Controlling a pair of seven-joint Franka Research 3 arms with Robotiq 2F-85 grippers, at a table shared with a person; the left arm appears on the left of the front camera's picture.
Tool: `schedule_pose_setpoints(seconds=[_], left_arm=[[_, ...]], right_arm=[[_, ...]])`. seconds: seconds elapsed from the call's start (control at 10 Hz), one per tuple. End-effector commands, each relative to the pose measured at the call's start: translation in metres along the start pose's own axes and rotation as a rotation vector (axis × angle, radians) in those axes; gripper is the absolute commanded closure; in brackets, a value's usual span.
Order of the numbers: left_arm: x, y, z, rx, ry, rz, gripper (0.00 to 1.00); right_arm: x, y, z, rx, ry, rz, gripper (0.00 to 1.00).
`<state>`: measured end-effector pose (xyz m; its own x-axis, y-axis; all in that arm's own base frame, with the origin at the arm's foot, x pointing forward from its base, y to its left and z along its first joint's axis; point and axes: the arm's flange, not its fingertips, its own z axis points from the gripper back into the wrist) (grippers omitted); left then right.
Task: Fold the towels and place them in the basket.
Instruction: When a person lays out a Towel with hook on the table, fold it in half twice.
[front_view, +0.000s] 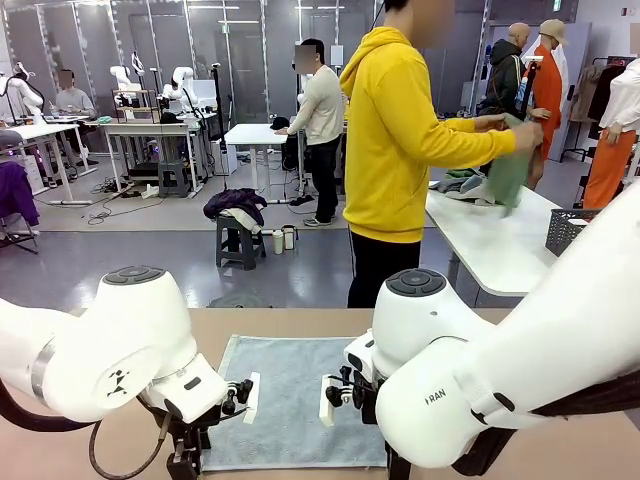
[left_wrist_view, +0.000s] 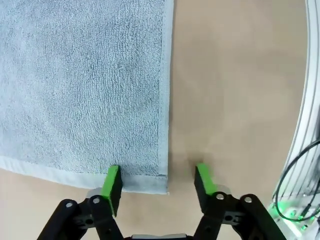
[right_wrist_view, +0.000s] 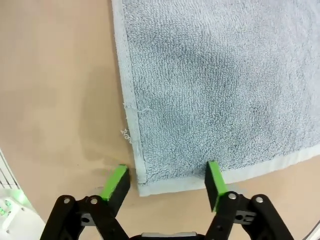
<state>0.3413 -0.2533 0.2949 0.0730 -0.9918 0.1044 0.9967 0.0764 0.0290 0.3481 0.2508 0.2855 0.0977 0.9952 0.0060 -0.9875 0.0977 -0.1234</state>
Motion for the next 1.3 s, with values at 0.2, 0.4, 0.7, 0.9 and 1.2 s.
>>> schedule_pose_setpoints(seconds=[0.2,0.4,0.7,0.9,1.2], left_arm=[[-0.045,-0.054,-0.010,0.023,0.021,-0.003,1.00],[-0.045,-0.055,-0.009,0.026,0.019,-0.004,1.00],[-0.044,-0.057,-0.002,0.030,0.014,-0.004,1.00],[-0.040,-0.057,0.017,0.037,-0.021,0.005,1.00],[-0.039,-0.049,0.038,0.034,-0.021,0.022,1.00]], right_arm=[[-0.028,0.030,-0.004,-0.023,-0.005,-0.031,1.00],[-0.028,0.028,-0.002,-0.021,-0.001,-0.034,1.00],[-0.028,0.025,0.007,-0.003,-0.004,-0.063,1.00],[-0.029,0.020,0.019,0.013,-0.011,-0.094,1.00],[-0.028,0.016,0.033,0.016,-0.028,-0.112,1.00]])
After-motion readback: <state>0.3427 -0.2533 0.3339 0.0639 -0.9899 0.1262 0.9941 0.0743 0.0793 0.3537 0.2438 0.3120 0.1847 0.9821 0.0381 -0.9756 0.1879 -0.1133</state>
